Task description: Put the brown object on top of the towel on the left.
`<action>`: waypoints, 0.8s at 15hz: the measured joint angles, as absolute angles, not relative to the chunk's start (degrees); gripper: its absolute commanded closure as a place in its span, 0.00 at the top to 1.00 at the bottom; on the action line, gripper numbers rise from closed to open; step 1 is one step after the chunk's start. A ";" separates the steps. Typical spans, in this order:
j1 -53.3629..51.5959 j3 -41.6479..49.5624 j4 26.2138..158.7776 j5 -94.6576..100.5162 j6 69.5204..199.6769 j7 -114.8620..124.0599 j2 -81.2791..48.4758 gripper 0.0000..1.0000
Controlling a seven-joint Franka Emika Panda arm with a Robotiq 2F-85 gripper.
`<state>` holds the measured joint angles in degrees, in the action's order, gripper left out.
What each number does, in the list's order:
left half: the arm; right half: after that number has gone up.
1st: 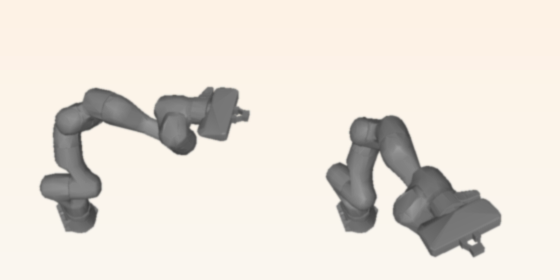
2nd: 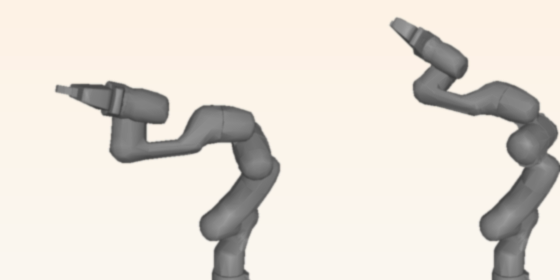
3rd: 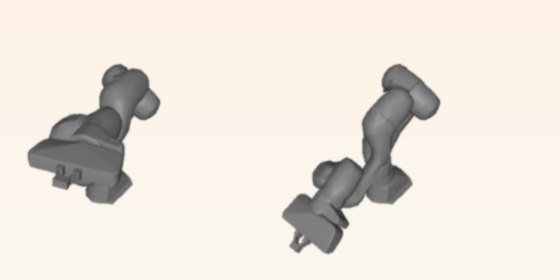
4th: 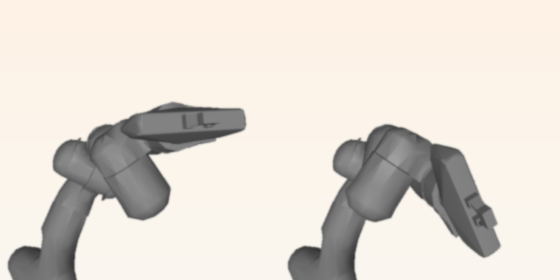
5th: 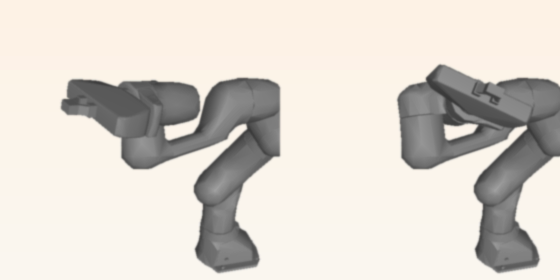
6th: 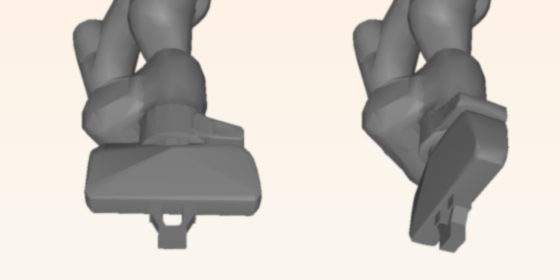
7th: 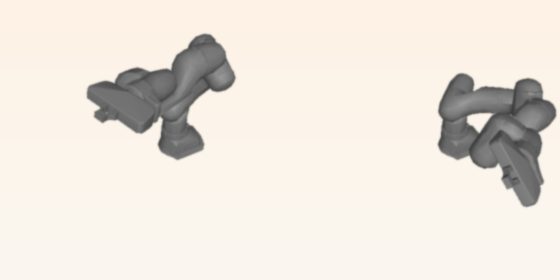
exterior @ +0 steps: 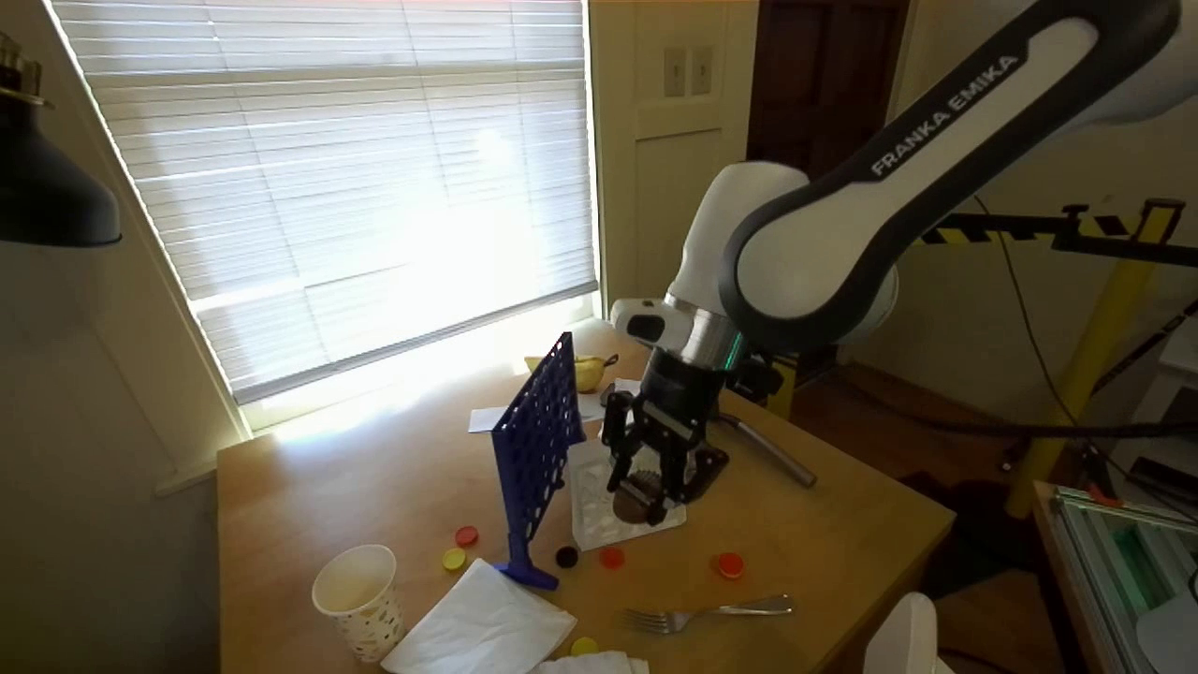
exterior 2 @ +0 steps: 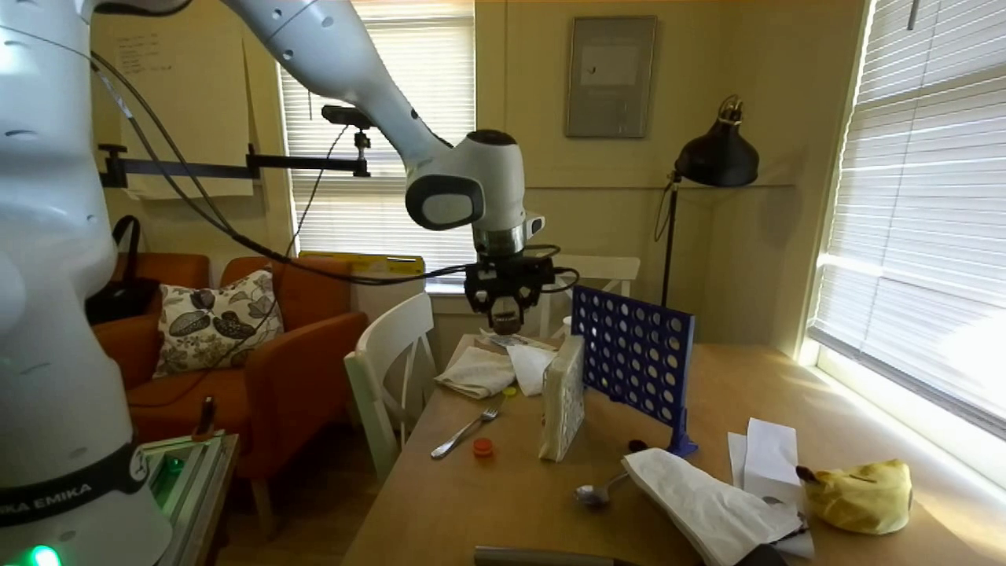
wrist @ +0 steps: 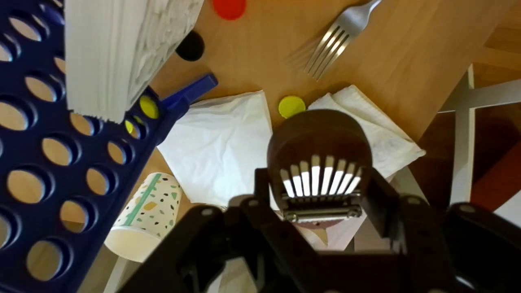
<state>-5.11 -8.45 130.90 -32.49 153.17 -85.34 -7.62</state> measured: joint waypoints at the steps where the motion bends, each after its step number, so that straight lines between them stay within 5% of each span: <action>1: -5.07 -8.56 130.89 -32.49 153.21 -85.33 -7.92 0.58; 5: -4.55 -8.45 130.88 -32.49 153.20 -85.33 -7.10 0.58; 6: -4.55 -8.45 130.88 -32.49 153.20 -85.33 -7.05 0.33; 12: -4.63 -9.19 130.83 -32.65 157.57 -80.48 -8.41 0.33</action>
